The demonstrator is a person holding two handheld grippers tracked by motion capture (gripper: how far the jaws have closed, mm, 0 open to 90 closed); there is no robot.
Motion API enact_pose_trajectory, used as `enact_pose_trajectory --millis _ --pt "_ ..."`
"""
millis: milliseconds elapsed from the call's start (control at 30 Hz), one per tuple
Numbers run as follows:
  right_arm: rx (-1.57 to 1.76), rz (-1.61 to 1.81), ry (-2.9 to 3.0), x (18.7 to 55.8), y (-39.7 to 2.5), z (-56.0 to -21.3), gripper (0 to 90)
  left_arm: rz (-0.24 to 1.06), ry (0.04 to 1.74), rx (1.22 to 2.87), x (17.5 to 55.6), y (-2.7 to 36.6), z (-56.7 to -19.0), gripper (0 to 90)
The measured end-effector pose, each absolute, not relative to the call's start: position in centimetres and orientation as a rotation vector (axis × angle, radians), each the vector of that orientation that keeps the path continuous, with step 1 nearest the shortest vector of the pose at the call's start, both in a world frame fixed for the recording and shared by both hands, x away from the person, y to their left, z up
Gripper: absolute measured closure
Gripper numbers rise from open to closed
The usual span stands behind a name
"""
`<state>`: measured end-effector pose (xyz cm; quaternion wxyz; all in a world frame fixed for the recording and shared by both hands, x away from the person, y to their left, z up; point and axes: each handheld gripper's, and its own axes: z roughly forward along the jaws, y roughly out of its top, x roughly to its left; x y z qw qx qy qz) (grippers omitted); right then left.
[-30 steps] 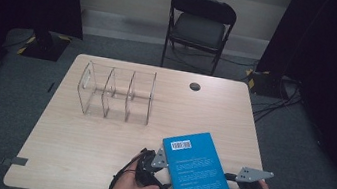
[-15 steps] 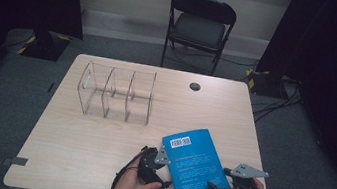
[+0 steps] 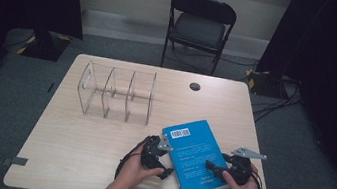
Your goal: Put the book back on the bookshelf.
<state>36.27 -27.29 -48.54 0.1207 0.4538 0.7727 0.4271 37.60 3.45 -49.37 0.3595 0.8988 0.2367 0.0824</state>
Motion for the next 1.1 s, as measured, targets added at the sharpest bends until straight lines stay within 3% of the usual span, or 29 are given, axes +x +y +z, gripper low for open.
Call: enact_pose_trajectory --millis 33,100,167,433,600,767,1033,1100 --pt "1.308 1.266 2.292 35.8 -28.0 -48.6 20.5 0.138 0.598 2.281 36.9 3.6 -49.2 21.6" --pt "1.298 1.266 2.316 35.5 -28.4 -48.5 20.5 0.134 0.601 2.275 36.5 3.7 -49.1 16.4" --pt "1.244 1.263 2.375 34.5 -29.3 -48.3 20.3 0.109 0.592 2.266 35.4 3.6 -48.9 17.9" --pt "1.070 1.207 2.475 31.7 -31.1 -47.8 20.0 0.175 0.573 2.293 32.1 2.3 -48.5 15.9" --pt "1.043 1.140 2.496 31.3 -30.5 -47.9 16.9 0.149 0.504 2.313 30.8 1.2 -48.5 15.9" --pt "1.044 1.093 2.468 30.8 -28.9 -48.0 14.5 0.209 0.551 2.341 31.2 1.7 -49.3 0.2" --pt "1.027 1.080 2.436 31.1 -26.3 -48.0 14.4 0.242 0.646 2.308 33.5 5.0 -49.6 4.4" --pt "0.985 1.050 2.449 31.0 -25.7 -48.1 14.7 0.210 0.637 2.261 33.5 5.7 -49.4 15.3"
